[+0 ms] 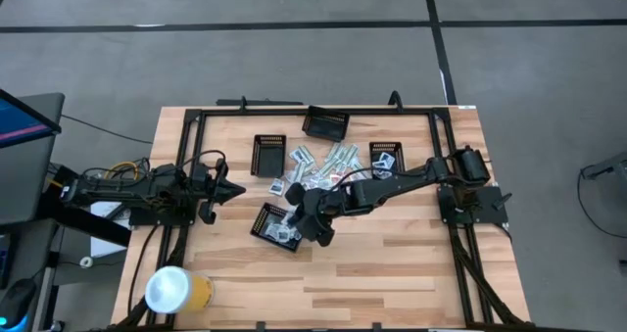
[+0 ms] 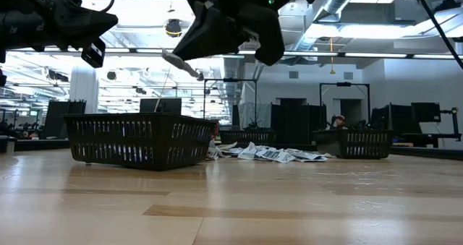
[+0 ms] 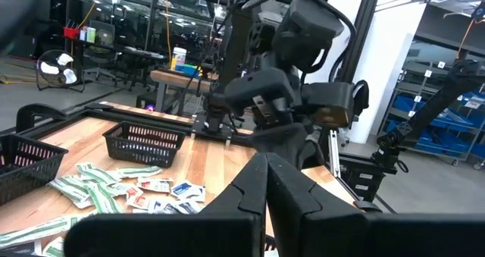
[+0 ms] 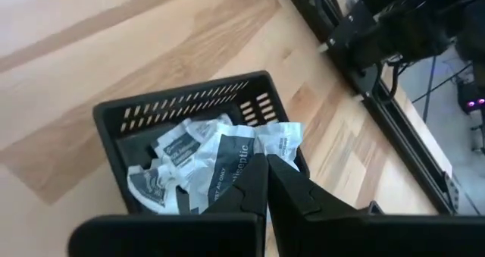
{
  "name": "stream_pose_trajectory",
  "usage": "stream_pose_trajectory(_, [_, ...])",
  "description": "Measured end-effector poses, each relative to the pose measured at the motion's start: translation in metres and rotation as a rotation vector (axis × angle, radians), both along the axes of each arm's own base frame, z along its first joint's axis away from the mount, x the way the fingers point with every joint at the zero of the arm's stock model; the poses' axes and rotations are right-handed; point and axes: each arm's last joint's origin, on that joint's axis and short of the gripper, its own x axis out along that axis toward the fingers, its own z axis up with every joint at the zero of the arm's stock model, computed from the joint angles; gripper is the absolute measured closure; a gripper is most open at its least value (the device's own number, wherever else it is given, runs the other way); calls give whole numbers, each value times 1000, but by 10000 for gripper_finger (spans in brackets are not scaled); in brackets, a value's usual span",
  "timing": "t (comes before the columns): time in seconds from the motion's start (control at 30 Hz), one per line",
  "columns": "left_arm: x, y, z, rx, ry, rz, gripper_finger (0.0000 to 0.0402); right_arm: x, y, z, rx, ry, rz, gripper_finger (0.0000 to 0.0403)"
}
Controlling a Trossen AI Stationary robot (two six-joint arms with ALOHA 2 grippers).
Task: Pick & Place First Aid Supplies
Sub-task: Put the white towelette pack into the bottom black bin
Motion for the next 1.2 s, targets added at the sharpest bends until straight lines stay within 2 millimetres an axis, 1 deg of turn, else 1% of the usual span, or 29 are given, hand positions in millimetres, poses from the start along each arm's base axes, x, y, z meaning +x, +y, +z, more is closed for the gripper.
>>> stream_pose_trajectory(0.13, [0,0,0,0,0,0,394,1,6,-12,10,35,18,403])
stream_pose_trajectory(0.23, [0,0,0,0,0,0,394,3,11,-11,21,25,28,399])
stream_pose_trajectory(0.3, [0,0,0,0,0,0,394,3,13,-11,19,26,32,390])
stream_pose_trajectory(0.63, [0,0,0,0,-1,0,394,2,12,-12,26,50,-16,297])
stream_pose_trajectory(0.77, [0,0,0,0,-1,2,394,-1,8,-16,-4,95,-120,277])
stream_pose_trajectory(0.87, [0,0,0,0,-1,4,394,-7,7,-16,-37,131,-223,274])
stream_pose_trajectory(0.97, [0,0,0,0,-1,3,394,-12,4,-12,-45,134,-333,278])
stream_pose_trajectory(1.1, [0,0,0,0,-1,3,394,-21,0,-8,9,171,-493,287])
stream_pose_trajectory(1.2, [0,0,0,0,-1,4,394,-30,-6,-11,82,247,-635,292])
